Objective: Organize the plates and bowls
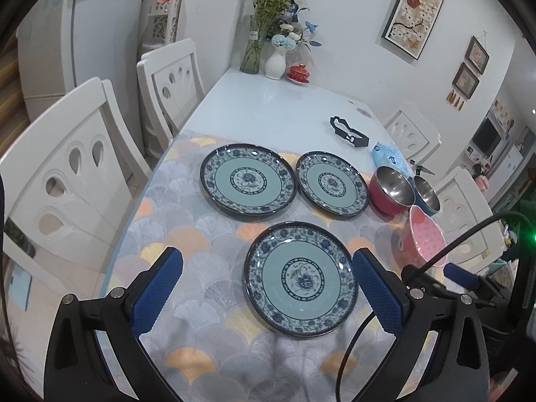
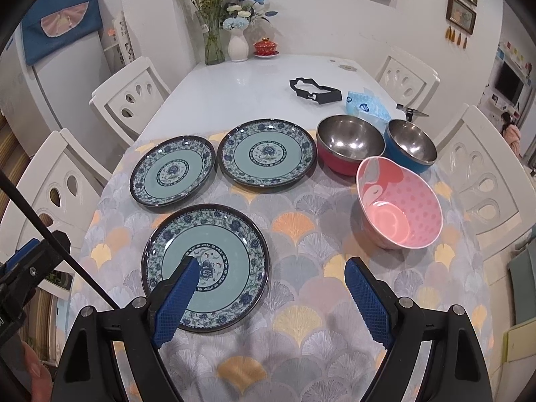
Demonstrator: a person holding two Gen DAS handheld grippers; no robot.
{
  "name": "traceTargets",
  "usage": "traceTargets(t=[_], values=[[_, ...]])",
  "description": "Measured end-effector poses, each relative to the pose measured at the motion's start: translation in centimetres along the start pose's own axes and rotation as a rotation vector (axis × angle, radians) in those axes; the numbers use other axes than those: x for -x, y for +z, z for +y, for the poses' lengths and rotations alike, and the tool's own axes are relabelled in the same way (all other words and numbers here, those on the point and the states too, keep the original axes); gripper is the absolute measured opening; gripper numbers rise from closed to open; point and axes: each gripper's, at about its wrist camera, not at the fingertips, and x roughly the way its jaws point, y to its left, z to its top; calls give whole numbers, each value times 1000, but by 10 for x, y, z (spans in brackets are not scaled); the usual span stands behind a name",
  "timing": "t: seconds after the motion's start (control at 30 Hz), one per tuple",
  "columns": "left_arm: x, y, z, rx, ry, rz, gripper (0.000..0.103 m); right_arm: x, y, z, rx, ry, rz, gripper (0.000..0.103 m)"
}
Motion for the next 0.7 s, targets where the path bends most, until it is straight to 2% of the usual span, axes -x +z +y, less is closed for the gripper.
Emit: traceTargets(t=[0.2, 0.37, 0.5, 0.7], values=[[-3, -1, 4, 26, -13, 14, 101, -3, -5, -2, -14, 9, 16, 87], [-6, -2, 8, 45, -37, 21, 101, -5, -5, 1, -13, 14, 20, 91], [-14, -4, 18, 111, -79, 57, 101, -9, -6, 3, -6, 14, 33, 92], [-27, -6, 33, 189, -80, 103, 101, -18, -5, 2, -15, 29, 62, 92]])
